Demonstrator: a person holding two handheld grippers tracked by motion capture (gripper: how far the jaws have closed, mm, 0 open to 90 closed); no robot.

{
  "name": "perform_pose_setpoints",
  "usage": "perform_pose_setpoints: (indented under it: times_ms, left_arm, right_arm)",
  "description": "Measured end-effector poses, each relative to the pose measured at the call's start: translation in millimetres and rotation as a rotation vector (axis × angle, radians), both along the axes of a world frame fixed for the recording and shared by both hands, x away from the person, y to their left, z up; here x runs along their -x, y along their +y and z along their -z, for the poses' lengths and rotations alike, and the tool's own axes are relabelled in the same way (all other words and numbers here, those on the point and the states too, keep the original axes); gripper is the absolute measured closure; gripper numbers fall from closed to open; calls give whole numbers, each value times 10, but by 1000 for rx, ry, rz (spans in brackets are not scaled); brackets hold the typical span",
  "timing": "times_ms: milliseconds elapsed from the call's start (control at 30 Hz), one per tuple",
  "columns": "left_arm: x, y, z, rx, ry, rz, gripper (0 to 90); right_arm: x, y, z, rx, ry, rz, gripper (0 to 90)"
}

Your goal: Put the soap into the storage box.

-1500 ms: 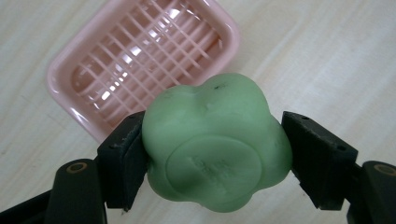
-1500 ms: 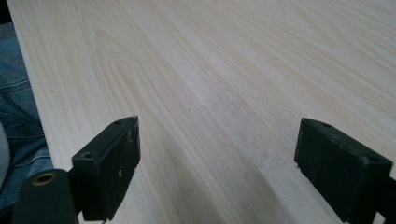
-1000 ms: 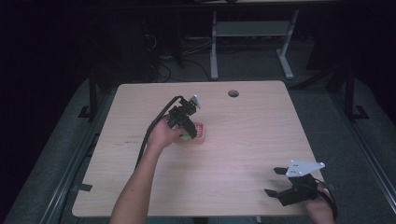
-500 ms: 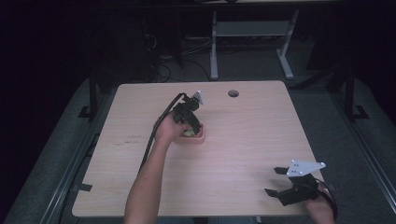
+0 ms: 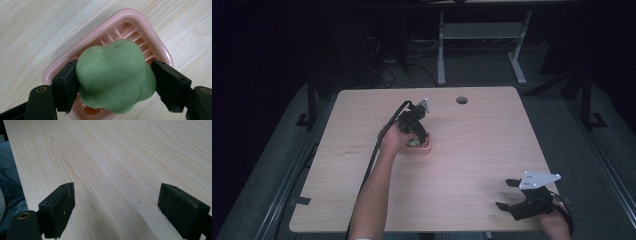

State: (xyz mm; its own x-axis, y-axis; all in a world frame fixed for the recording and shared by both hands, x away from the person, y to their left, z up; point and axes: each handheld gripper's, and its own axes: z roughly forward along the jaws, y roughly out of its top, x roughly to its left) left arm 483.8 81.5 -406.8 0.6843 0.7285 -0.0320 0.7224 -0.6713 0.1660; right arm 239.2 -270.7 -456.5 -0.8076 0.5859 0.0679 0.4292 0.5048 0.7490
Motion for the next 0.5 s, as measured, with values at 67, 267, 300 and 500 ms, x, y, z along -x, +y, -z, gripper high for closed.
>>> perform_pose_setpoints:
  times_ms: [67, 267, 300, 500]
  left_arm:
    - [-4, -4, 7, 4, 7, -2, 266]
    - [-5, -7, 21, -14, 15, -9, 265]
    - [-2, -10, 25, -7, 15, -14, 265]
    - [2, -13, 26, -18, 19, -10, 264]
  right_arm:
    - [2, 1, -2, 2, -2, -3, 138]
    - [0, 0, -1, 1, 0, -1, 138]
    - [1, 0, -2, 1, 0, -2, 138]
    - [1, 1, -3, 2, -2, -4, 138]
